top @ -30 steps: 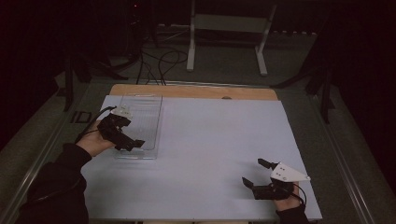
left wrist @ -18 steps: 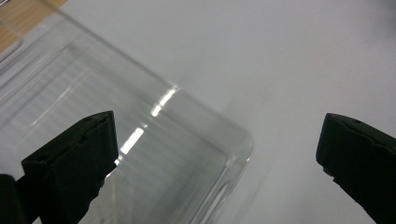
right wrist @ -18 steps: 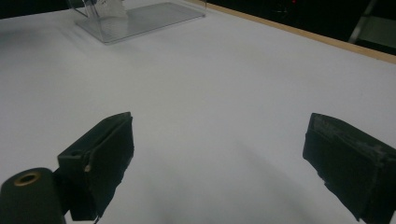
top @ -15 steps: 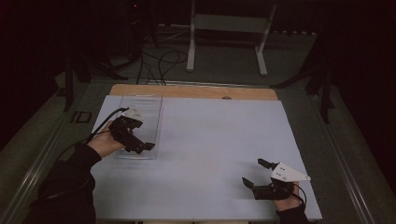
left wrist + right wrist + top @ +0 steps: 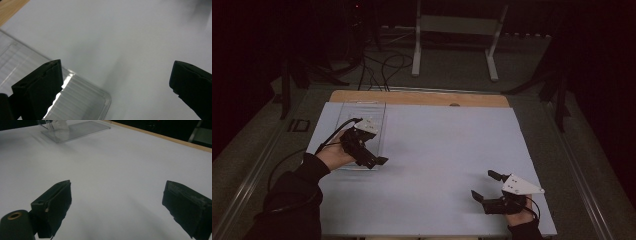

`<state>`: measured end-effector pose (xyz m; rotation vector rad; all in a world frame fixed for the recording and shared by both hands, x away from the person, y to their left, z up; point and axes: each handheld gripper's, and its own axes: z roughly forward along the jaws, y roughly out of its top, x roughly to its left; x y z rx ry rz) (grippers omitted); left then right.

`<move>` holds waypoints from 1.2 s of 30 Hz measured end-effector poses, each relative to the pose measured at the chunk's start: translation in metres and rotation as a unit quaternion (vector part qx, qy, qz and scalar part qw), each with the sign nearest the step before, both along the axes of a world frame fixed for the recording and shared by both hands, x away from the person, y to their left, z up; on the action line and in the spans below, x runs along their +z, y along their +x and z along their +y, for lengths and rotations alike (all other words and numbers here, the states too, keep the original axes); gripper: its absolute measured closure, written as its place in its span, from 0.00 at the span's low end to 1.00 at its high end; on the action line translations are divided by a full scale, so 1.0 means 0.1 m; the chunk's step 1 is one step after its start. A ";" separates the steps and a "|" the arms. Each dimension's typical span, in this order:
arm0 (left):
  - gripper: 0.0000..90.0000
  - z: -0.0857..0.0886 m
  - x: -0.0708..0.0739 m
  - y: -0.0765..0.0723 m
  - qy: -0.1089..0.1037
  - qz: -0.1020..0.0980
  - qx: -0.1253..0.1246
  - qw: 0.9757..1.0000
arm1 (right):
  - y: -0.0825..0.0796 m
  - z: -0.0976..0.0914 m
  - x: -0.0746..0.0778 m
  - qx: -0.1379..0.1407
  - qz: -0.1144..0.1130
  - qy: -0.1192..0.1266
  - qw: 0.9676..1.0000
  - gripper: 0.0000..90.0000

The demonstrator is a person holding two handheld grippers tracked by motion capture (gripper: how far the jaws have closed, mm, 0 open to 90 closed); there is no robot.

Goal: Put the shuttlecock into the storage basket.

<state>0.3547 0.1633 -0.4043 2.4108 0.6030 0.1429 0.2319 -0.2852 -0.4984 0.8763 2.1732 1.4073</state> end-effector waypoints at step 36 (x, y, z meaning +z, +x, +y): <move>0.00 -0.61 -0.21 -0.34 -0.016 0.018 -0.105 0.994 | -0.01 0.01 0.00 0.005 0.001 0.000 1.000 0.10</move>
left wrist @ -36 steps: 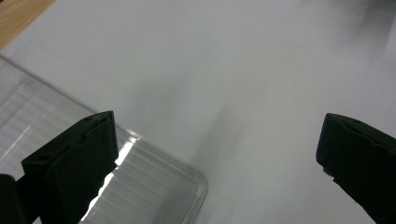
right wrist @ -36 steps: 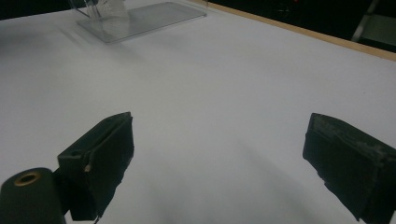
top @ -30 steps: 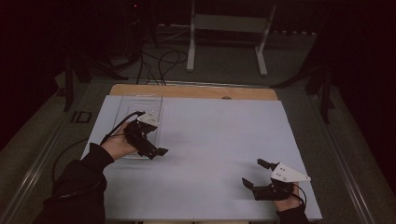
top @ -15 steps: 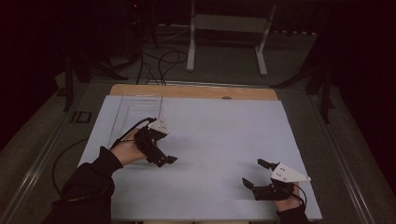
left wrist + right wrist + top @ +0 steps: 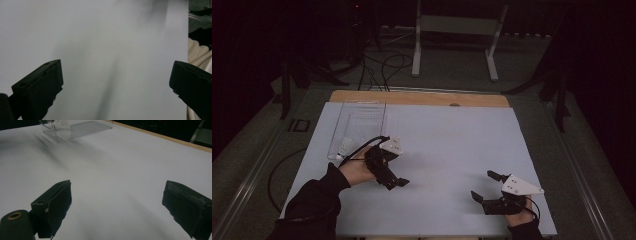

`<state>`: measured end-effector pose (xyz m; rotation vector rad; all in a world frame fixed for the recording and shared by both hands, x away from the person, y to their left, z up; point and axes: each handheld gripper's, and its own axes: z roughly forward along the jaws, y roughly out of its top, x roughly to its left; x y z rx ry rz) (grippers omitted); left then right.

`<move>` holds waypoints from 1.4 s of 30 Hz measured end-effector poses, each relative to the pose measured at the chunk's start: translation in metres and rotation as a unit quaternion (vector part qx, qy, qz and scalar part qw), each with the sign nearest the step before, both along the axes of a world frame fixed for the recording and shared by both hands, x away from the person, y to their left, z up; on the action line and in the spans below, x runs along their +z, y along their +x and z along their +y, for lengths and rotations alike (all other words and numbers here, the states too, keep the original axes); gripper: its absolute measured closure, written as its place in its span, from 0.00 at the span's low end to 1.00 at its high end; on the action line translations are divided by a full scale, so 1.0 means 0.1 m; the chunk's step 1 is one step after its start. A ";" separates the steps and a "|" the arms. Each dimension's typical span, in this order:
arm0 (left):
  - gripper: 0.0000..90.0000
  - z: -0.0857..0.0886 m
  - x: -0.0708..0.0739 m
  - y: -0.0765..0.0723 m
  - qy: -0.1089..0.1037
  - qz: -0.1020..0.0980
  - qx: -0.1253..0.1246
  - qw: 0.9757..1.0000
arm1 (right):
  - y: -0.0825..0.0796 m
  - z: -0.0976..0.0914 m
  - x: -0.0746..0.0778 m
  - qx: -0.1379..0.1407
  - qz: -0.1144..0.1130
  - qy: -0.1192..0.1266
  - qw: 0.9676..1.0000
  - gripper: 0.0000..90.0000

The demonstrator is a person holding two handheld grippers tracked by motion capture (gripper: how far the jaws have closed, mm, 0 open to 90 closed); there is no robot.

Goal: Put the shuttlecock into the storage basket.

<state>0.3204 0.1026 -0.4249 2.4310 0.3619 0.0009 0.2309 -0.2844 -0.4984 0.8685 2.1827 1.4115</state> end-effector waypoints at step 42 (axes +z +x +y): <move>0.00 0.26 -0.46 -0.38 -0.008 0.024 -0.006 1.000 | 0.00 0.00 0.00 0.001 0.002 -0.003 1.000 0.10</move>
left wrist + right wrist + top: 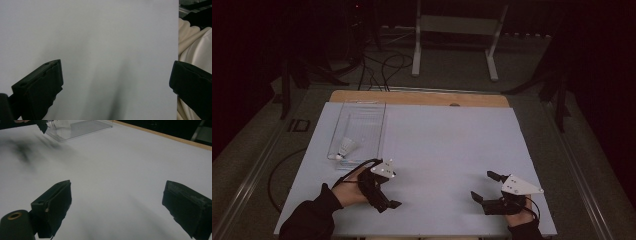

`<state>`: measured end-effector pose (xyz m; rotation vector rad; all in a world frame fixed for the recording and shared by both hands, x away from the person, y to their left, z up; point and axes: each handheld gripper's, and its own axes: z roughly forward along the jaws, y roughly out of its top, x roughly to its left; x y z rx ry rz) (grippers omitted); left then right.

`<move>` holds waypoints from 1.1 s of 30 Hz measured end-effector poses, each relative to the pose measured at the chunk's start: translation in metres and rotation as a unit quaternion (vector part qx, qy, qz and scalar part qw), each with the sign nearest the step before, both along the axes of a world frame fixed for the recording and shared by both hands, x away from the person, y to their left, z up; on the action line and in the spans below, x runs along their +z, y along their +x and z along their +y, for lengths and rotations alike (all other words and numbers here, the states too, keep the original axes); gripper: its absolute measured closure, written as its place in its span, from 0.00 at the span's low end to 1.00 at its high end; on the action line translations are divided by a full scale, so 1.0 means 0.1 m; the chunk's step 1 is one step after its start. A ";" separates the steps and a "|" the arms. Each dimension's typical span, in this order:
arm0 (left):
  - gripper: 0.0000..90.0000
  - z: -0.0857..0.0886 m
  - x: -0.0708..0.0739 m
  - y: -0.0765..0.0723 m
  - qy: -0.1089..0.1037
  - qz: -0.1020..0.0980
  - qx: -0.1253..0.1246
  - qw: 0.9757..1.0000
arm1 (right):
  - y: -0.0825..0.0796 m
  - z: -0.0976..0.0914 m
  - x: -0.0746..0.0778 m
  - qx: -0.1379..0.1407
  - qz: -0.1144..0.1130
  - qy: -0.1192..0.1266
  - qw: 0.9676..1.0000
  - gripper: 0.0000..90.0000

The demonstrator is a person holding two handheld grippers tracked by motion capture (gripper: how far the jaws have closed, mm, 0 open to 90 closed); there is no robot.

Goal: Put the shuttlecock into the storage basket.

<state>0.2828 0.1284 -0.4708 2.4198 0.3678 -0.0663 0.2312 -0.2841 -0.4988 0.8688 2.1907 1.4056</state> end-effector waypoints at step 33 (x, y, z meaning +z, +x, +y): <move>0.00 0.48 -0.22 -0.21 -0.028 0.009 0.044 0.999 | 0.01 0.01 -0.01 0.000 0.008 -0.001 1.000 0.10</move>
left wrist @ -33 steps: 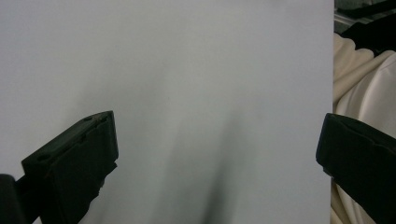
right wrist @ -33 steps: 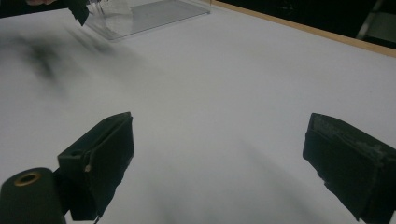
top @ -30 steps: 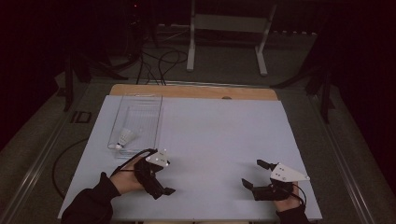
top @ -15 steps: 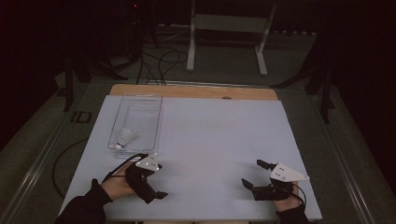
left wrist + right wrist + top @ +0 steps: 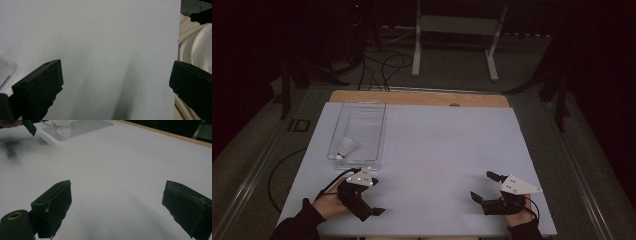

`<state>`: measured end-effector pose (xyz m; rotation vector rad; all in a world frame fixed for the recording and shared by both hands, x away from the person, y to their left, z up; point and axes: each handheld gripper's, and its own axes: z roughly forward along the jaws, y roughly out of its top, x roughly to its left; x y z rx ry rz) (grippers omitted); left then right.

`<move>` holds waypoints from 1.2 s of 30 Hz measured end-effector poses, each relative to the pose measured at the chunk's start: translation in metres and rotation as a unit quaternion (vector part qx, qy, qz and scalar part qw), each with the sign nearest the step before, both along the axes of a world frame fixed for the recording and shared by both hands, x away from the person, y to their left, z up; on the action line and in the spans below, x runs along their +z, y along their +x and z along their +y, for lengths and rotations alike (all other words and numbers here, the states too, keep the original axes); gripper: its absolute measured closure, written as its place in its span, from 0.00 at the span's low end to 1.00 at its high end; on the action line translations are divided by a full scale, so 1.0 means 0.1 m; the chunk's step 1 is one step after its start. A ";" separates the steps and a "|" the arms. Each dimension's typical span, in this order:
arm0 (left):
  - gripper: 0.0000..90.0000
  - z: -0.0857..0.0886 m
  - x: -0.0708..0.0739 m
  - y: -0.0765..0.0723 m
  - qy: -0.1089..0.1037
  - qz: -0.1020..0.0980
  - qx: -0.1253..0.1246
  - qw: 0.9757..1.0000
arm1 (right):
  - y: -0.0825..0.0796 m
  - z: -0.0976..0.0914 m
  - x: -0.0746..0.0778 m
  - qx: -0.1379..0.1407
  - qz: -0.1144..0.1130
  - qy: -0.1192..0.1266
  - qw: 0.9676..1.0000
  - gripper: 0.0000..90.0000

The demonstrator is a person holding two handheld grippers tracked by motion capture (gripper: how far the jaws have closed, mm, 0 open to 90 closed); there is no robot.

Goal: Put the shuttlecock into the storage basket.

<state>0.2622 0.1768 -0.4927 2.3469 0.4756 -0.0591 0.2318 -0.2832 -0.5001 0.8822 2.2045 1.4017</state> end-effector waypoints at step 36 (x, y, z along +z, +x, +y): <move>0.00 0.13 -0.18 -0.02 -0.032 -0.003 0.070 0.997 | 0.01 0.01 -0.02 0.003 0.005 -0.005 1.000 0.10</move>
